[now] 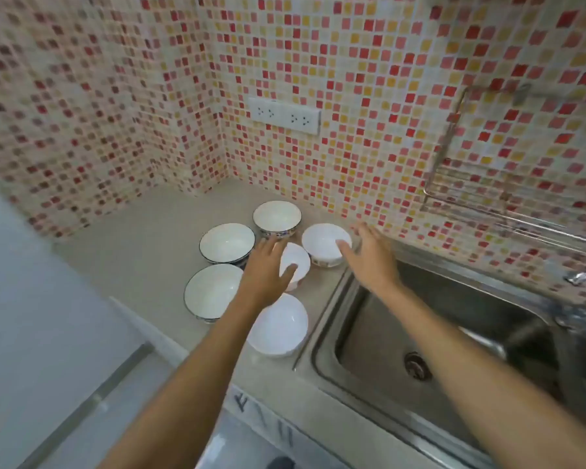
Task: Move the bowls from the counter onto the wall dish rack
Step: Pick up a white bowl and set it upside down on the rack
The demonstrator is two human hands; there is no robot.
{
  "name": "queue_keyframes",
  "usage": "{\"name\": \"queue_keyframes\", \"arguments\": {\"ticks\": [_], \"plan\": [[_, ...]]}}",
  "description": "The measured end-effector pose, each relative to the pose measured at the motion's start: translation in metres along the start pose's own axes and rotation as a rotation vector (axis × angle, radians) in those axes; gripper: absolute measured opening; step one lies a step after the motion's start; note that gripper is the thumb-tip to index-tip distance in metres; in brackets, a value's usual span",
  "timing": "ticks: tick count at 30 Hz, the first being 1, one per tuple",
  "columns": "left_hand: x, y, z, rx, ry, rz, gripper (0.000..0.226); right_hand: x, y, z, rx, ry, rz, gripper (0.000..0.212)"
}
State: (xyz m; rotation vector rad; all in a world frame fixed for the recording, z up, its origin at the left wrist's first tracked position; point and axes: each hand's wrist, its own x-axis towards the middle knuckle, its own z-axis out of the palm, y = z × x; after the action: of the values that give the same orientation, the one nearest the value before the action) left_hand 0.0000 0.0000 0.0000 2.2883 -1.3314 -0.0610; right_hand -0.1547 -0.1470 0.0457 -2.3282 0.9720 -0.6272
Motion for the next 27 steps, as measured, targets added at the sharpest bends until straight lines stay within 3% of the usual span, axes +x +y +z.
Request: {"name": "queue_keyframes", "arguments": {"ticks": [5,15,19,22,27], "plan": [[-0.036,-0.052,0.029,-0.032,-0.098,-0.134,0.057,-0.025,0.004,0.085,0.02,-0.194,0.144,0.045],[-0.049,-0.075,0.061,0.0,-0.155,-0.017,0.047,-0.056,0.025,0.155,-0.05,-0.397,0.315,0.045],[-0.046,-0.078,0.068,0.041,-0.144,0.041,0.043,-0.056,0.029,0.16,-0.091,-0.407,0.349,0.032],[-0.039,-0.079,0.07,0.076,-0.165,0.109,0.055,-0.056,0.033,0.16,-0.068,-0.404,0.367,0.032],[-0.028,-0.065,0.067,-0.192,-0.151,0.012,0.058,-0.056,0.039,0.144,0.024,-0.341,0.435,0.033]]}}
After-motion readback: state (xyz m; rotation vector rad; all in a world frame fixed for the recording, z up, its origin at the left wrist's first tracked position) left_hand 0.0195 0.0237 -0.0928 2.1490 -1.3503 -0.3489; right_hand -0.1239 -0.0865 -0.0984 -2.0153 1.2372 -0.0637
